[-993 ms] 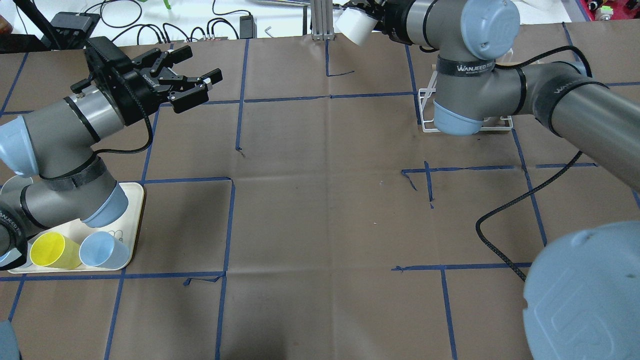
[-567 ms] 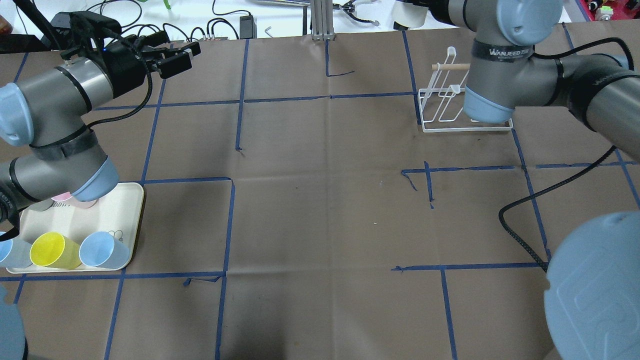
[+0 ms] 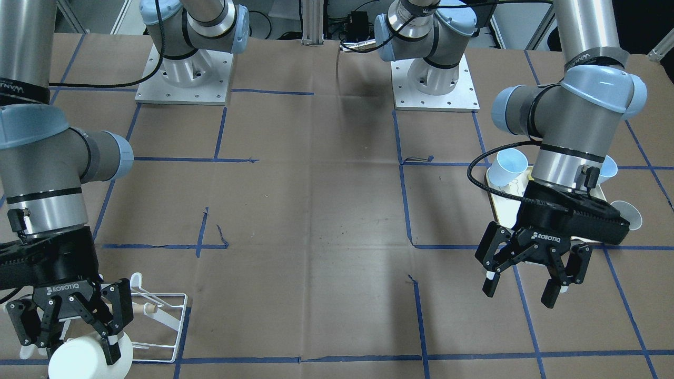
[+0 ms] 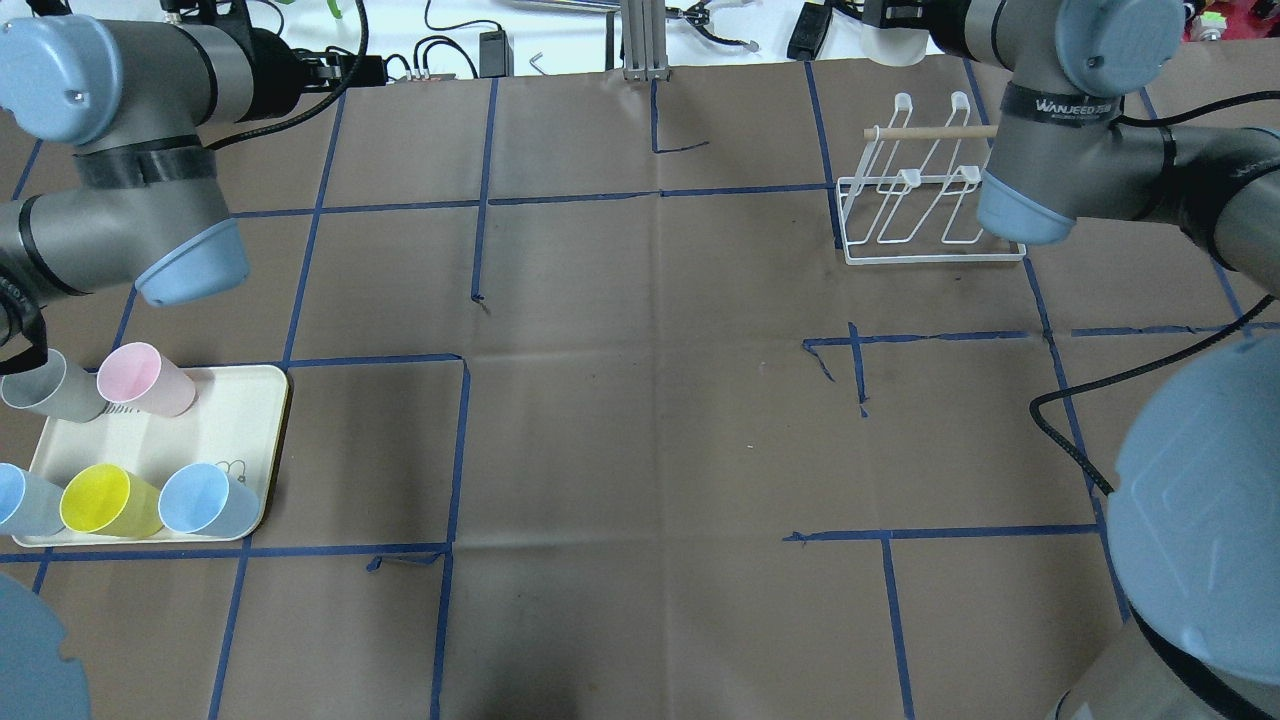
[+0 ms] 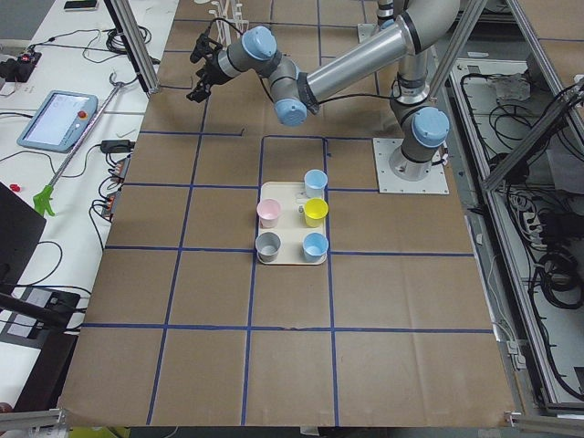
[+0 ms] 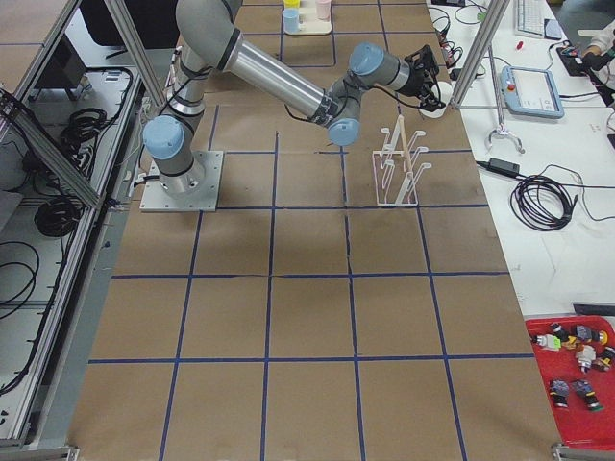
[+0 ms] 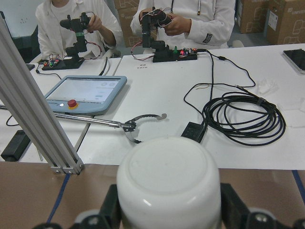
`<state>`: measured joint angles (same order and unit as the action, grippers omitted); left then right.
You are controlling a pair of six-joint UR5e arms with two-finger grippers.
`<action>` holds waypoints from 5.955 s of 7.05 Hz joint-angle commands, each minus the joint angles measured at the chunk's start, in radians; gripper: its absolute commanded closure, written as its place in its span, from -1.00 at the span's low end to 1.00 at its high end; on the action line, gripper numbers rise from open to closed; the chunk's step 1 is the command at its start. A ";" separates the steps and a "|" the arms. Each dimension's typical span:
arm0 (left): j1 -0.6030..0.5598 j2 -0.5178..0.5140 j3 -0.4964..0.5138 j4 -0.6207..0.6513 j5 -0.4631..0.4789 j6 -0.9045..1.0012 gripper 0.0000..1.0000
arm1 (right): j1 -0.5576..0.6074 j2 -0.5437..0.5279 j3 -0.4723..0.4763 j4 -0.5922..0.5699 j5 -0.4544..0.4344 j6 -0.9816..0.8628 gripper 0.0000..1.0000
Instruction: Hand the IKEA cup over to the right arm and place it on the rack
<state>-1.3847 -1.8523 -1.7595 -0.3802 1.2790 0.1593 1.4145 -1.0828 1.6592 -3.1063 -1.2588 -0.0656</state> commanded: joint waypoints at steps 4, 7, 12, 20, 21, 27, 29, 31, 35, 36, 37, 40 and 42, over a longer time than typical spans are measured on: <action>-0.057 0.236 0.116 -0.920 0.198 -0.145 -0.99 | -0.031 0.023 0.053 -0.003 -0.001 -0.029 0.38; -0.060 0.355 0.124 -1.160 0.240 -0.176 -0.99 | -0.031 0.046 0.088 -0.060 0.012 -0.007 -0.94; -0.129 0.392 0.065 -1.148 0.347 -0.143 -0.98 | -0.026 -0.005 0.007 -0.031 0.004 -0.012 -0.99; 0.420 0.621 -0.351 -0.987 0.261 0.444 -0.97 | 0.223 -0.118 0.016 0.097 0.024 0.798 -1.00; 0.423 0.599 -0.386 -0.943 0.235 0.444 -0.97 | 0.245 -0.118 0.017 0.097 0.022 0.885 -1.00; 0.423 0.389 -0.560 -0.611 0.293 0.445 -0.97 | 0.258 -0.118 0.016 0.097 0.032 0.926 -1.00; 0.423 0.390 -0.575 -0.614 0.312 0.447 -0.95 | 0.256 -0.117 0.016 0.092 0.059 0.928 -1.00; 0.423 0.389 -0.577 -0.614 0.310 0.445 -0.15 | 0.250 -0.115 0.011 0.086 0.062 0.958 -1.00; 0.423 0.393 -0.578 -0.641 0.312 0.434 1.00 | 0.247 -0.111 0.007 0.081 0.093 0.995 -1.00; 0.423 0.404 -0.574 -0.641 0.313 0.434 1.00 | 0.244 -0.109 0.008 0.081 0.093 0.995 -1.00; 0.423 0.412 -0.568 -0.641 0.347 0.434 1.00 | 0.244 -0.108 0.014 0.081 0.093 0.995 -1.00; 0.408 0.424 -0.438 -0.734 0.373 0.414 1.00 | 0.244 -0.106 0.013 0.081 0.093 0.995 -1.00; 0.379 0.395 -0.188 -0.982 0.321 0.366 1.00 | 0.244 -0.106 0.014 0.081 0.093 0.995 -1.00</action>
<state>-0.9850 -1.4431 -2.0945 -1.2160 1.6358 0.5529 1.6582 -1.1889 1.6724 -3.0250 -1.1659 0.9296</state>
